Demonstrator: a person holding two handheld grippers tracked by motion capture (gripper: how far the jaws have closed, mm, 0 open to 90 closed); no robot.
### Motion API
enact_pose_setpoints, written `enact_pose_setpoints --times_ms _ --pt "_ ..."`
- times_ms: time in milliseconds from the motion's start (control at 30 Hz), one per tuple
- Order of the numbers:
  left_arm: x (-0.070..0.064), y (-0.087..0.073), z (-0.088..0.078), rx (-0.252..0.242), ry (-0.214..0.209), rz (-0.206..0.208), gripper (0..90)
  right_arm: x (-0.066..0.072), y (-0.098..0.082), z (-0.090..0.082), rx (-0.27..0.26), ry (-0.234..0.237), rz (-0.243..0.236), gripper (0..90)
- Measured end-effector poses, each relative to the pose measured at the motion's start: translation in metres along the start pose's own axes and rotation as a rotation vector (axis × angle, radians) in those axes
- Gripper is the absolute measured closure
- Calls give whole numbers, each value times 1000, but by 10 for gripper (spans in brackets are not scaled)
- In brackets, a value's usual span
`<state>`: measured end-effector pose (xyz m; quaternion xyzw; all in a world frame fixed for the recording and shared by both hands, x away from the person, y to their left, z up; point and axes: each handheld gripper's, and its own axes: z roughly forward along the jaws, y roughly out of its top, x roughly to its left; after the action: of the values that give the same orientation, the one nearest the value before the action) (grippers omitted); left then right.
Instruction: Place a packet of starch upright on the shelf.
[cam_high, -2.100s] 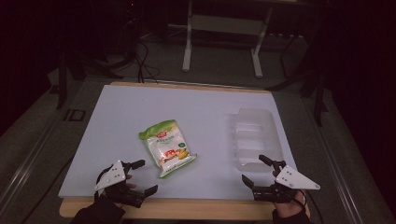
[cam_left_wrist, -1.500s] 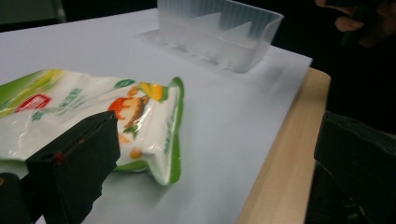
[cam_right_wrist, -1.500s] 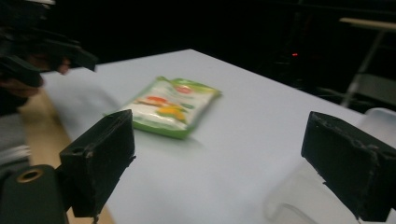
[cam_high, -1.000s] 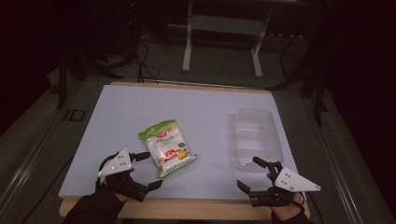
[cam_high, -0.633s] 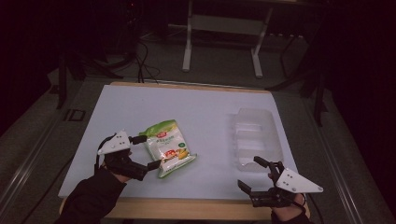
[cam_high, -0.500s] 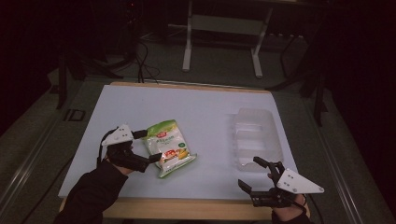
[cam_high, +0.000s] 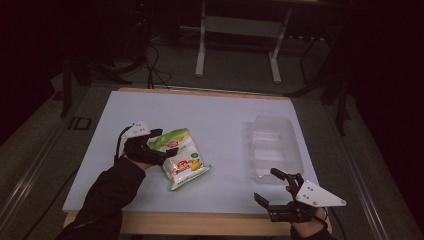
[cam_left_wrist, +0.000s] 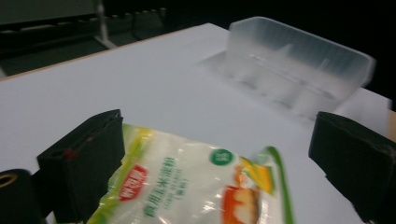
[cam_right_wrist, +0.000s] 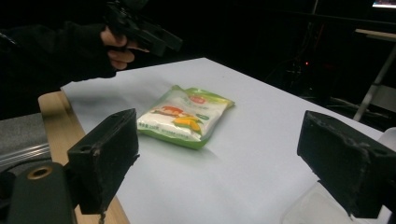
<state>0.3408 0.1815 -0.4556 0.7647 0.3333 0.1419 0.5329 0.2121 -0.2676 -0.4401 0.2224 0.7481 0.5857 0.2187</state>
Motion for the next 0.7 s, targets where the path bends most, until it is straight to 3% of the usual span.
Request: enact_pose_setpoints --times_ms 233,467,567,700 --pt "27 -15 17 49 48 -63 81 -1 -1 0 0 7 0 128" --pt "54 -34 24 109 131 -118 152 -1 -2 1 12 9 2 128" --pt "58 -40 29 151 137 -113 152 -1 -3 2 15 13 4 128" --pt "64 -48 36 181 138 -141 149 -1 -5 4 24 17 6 128"
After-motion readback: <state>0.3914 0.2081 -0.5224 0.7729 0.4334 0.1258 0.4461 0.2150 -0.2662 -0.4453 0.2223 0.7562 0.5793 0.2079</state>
